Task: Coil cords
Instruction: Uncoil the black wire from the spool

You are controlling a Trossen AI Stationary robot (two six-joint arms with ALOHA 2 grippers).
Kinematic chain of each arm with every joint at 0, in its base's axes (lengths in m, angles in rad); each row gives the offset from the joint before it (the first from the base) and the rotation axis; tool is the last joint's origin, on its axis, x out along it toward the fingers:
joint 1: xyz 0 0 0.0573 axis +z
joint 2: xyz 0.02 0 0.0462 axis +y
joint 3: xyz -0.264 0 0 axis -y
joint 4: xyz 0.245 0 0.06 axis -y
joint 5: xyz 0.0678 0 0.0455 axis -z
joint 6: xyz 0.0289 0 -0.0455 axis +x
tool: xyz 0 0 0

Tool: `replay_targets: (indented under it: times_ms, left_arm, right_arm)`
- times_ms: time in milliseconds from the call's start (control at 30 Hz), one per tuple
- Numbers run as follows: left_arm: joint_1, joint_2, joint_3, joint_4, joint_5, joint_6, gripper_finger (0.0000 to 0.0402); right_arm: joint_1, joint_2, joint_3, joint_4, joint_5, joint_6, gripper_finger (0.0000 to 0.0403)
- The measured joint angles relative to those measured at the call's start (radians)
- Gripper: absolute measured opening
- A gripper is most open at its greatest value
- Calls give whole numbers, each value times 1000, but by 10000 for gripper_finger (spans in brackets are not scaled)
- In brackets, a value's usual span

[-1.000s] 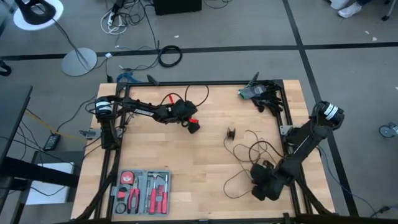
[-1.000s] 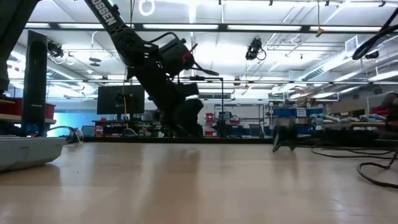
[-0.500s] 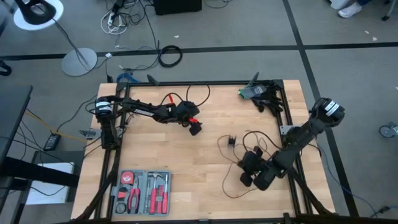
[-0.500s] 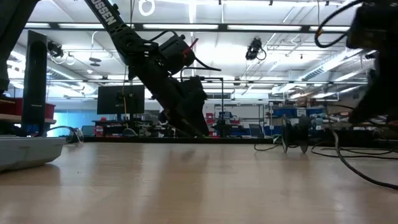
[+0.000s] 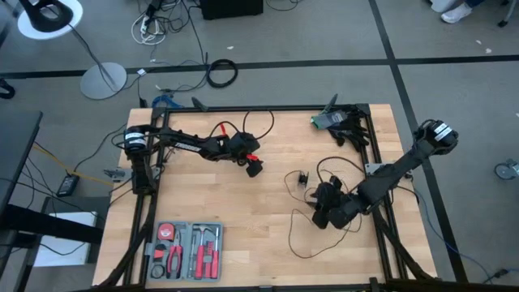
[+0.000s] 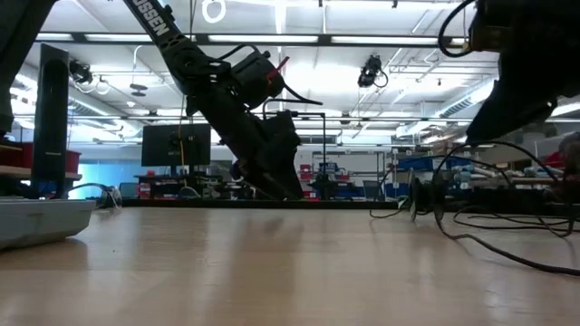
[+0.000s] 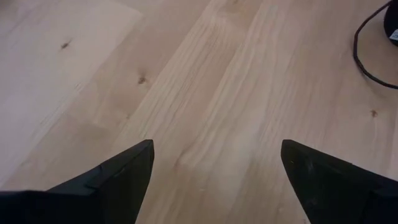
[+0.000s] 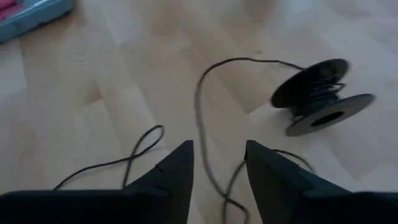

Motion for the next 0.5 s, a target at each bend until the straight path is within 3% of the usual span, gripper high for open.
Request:
replay_targets:
  times_ms: [200, 333, 500]
  left_arm:
    - [0, 0, 0, 0, 0, 0, 355]
    - [0, 0, 0, 2, 0, 0, 355]
    - [0, 0, 1, 1, 1, 0, 355]
  right_arm:
    - [-68, -35, 0, -85, 13, 115, 156]
    - [-159, 27, 0, -89, -2, 307, 149]
    - [-236, 108, 0, -53, -9, 402, 143]
